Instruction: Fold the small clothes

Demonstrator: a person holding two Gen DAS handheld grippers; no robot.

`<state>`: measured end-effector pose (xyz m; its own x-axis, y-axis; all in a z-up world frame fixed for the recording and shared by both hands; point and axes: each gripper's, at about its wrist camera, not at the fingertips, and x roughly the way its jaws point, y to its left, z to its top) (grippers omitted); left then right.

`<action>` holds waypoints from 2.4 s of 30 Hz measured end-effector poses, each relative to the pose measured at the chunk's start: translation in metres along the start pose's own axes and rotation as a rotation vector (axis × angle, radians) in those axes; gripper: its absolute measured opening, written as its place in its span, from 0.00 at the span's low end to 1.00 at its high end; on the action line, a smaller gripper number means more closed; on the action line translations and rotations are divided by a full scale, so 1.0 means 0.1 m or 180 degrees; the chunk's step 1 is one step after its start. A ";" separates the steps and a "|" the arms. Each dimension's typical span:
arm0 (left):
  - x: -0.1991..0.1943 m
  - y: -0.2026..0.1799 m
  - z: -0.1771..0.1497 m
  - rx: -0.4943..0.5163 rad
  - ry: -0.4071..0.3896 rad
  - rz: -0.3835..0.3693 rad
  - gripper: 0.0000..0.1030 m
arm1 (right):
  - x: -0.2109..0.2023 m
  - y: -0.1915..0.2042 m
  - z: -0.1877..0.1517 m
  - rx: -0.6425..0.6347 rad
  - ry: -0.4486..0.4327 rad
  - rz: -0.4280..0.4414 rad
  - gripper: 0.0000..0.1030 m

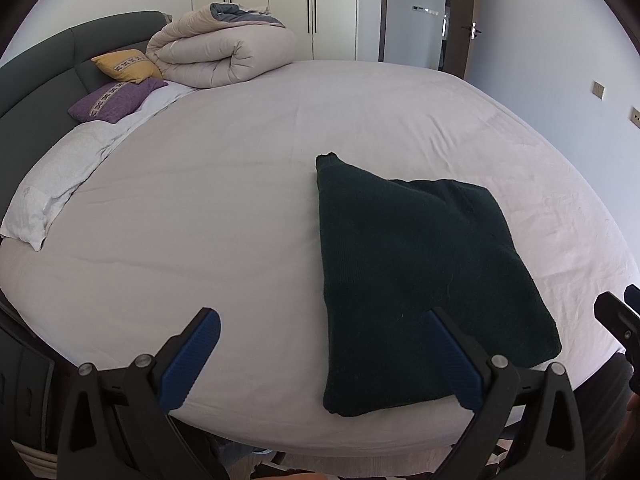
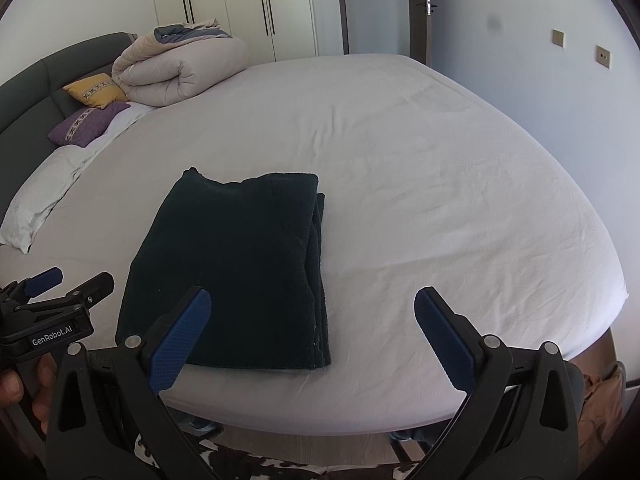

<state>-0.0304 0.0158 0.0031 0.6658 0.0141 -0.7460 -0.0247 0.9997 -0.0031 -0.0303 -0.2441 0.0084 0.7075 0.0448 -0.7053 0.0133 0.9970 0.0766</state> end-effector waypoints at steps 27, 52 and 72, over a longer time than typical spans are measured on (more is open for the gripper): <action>0.06 -0.04 -0.04 0.0004 0.0046 -0.0016 1.00 | 0.16 0.04 -0.04 0.0011 0.0108 0.0008 1.00; 0.11 -0.02 -0.05 0.0008 0.0072 -0.0040 1.00 | 0.20 0.04 -0.06 0.0028 0.0137 0.0007 1.00; 0.13 0.00 -0.06 0.0015 0.0092 -0.0054 1.00 | 0.21 0.03 -0.07 0.0032 0.0148 0.0006 1.00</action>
<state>-0.0261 0.0154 -0.0101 0.6443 -0.0035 -0.7648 -0.0100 0.9999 -0.0129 -0.0202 -0.2395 -0.0107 0.6739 0.0499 -0.7372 0.0192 0.9962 0.0849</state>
